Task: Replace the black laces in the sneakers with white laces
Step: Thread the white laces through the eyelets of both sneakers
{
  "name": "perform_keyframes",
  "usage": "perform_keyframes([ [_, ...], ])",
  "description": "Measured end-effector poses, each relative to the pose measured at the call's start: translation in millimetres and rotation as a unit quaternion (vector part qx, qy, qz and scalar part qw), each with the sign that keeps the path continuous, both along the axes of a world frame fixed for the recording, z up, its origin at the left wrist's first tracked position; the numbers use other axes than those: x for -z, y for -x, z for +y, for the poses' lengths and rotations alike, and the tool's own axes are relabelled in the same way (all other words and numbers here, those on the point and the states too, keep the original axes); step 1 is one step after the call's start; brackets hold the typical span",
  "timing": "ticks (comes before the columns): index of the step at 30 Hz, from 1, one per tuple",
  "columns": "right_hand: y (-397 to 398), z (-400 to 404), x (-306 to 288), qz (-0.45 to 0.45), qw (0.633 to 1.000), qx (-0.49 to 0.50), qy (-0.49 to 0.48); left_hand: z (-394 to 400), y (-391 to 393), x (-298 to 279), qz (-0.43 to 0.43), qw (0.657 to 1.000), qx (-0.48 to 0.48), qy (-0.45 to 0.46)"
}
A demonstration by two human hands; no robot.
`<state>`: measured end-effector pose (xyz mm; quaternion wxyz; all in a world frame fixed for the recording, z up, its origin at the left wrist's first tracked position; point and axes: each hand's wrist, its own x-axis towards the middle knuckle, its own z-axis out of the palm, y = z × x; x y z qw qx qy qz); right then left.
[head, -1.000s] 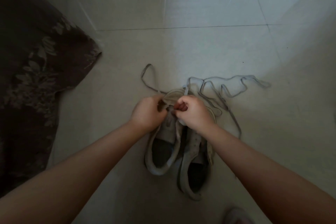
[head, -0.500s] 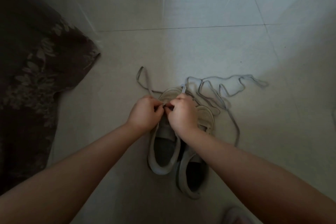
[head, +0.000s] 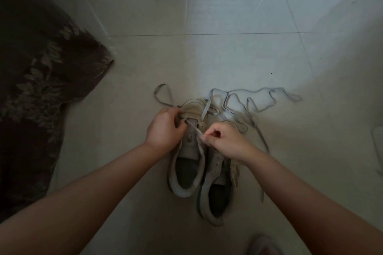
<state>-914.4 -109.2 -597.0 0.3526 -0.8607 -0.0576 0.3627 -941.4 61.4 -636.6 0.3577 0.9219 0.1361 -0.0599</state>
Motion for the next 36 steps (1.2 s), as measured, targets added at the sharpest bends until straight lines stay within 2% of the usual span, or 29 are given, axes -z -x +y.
perform_keyframes([
  [7,2,-19,-11,0.088,0.99,-0.103,-0.041,-3,-4,2,0.013,1.0,-0.02,0.002],
  [10,3,-30,-11,0.11,0.989,-0.054,-0.081,-6,-3,-1,0.023,1.0,0.006,-0.019],
  [11,3,-32,-10,0.093,0.992,-0.017,-0.088,-7,-1,-4,0.005,0.999,0.028,-0.043],
  [13,4,-35,-7,0.026,0.996,0.043,-0.074,-8,3,-9,-0.089,0.987,0.102,-0.087],
  [16,3,-35,-2,-0.065,0.994,0.079,-0.046,-15,7,-10,-0.176,0.955,0.217,-0.097],
  [18,0,-35,2,-0.108,0.992,0.062,-0.025,-21,10,-9,-0.182,0.948,0.239,-0.102],
  [22,0,-29,12,-0.167,0.98,-0.088,0.061,-19,10,-8,-0.175,0.951,0.231,-0.104],
  [24,3,-24,14,-0.171,0.973,-0.132,0.086,-17,10,-10,-0.16,0.956,0.222,-0.102],
  [30,9,-24,16,-0.088,0.994,-0.07,0.009,-19,14,-14,-0.113,0.947,0.277,-0.119],
  [33,9,-25,10,-0.1,0.994,-0.014,-0.045,-20,10,-16,-0.11,0.94,0.303,-0.114],
  [36,3,-22,-5,-0.123,0.988,0.019,-0.091,-22,6,-20,-0.125,0.947,0.279,-0.102],
])
